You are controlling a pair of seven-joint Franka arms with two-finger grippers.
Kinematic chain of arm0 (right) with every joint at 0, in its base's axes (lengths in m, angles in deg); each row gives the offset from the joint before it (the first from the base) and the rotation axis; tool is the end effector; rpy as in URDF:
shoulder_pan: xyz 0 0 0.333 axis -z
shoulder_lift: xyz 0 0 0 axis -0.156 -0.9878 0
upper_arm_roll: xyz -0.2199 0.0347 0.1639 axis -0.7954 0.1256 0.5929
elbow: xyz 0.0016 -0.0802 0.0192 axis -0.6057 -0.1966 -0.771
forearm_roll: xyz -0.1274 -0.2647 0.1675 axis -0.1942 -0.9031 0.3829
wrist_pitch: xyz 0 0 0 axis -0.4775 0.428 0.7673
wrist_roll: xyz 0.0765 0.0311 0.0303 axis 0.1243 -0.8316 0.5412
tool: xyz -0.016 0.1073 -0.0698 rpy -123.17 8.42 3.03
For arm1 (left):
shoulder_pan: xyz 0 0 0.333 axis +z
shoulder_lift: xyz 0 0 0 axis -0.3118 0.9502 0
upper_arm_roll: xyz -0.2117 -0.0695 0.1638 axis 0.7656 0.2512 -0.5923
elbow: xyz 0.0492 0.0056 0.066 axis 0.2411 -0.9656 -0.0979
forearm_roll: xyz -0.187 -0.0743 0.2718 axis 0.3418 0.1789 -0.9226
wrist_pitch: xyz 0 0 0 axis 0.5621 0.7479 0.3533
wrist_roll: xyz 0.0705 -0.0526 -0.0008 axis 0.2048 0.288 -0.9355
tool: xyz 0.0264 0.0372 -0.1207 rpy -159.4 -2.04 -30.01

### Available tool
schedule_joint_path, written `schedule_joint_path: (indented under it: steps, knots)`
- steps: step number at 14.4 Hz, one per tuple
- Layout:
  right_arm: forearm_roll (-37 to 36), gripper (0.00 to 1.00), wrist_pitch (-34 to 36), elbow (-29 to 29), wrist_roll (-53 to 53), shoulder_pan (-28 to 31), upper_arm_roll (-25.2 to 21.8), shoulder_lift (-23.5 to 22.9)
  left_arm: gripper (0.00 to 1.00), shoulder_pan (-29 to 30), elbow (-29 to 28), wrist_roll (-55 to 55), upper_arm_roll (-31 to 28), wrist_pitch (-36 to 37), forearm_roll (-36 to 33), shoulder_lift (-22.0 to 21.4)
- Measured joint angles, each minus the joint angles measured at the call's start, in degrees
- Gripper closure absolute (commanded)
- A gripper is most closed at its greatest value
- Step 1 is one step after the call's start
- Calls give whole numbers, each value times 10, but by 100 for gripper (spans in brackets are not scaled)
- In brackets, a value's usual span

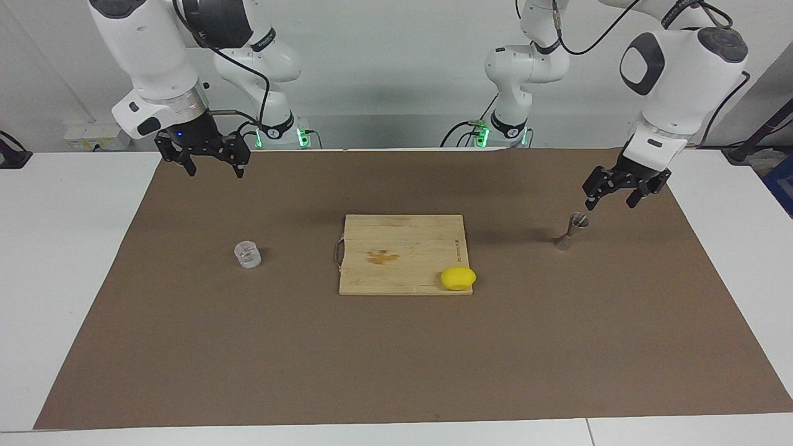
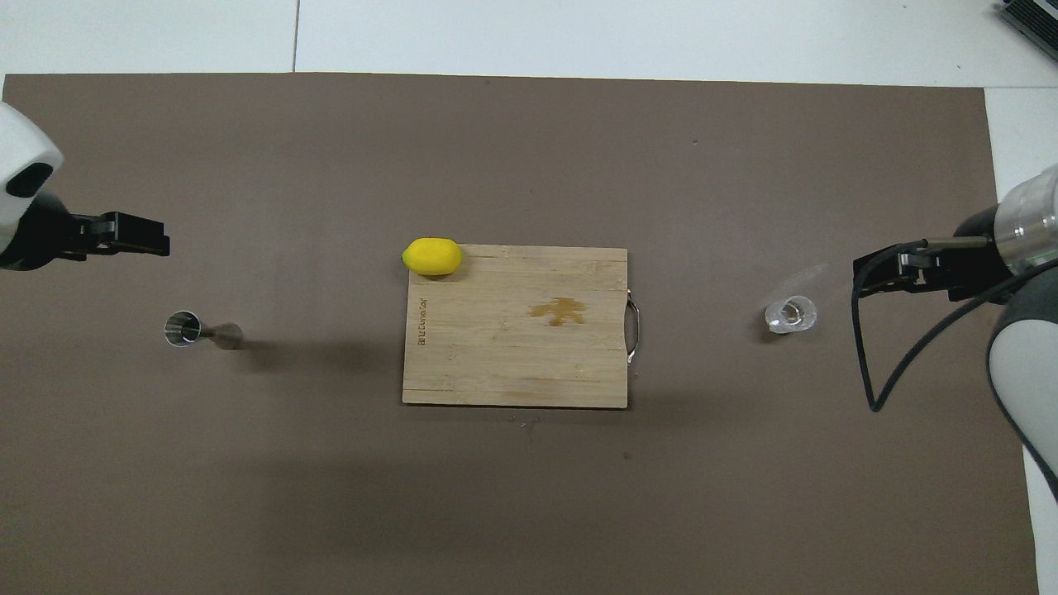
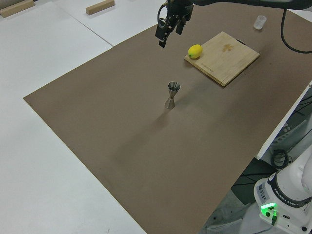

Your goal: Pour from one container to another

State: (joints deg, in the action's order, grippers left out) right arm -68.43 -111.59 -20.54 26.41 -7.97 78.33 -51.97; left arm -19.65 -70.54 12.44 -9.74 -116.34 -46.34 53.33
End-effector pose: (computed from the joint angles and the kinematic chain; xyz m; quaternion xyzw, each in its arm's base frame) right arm 0.4875 0.0329 0.5422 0.9992 -0.0316 -0.0217 0.0138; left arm 0.5169 0.0024 0.5035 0.9979 -0.0235 0.0428 0.0423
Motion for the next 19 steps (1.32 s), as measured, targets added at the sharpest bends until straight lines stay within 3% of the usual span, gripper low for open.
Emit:
schedule_joint_path:
  steps: [3,6,12,19]
  knots:
    - [0,0,0,0,0,0,0,0,0,64,6,102,-7,19,40,-1]
    - [0,0,0,0,0,0,0,0,0,117,26,235,-8,61,134,12]
    - [0,0,0,0,0,0,0,1,0,225,37,557,-9,114,305,75]
    - [0,0,0,0,0,0,0,2,0,344,38,861,-9,244,465,184]
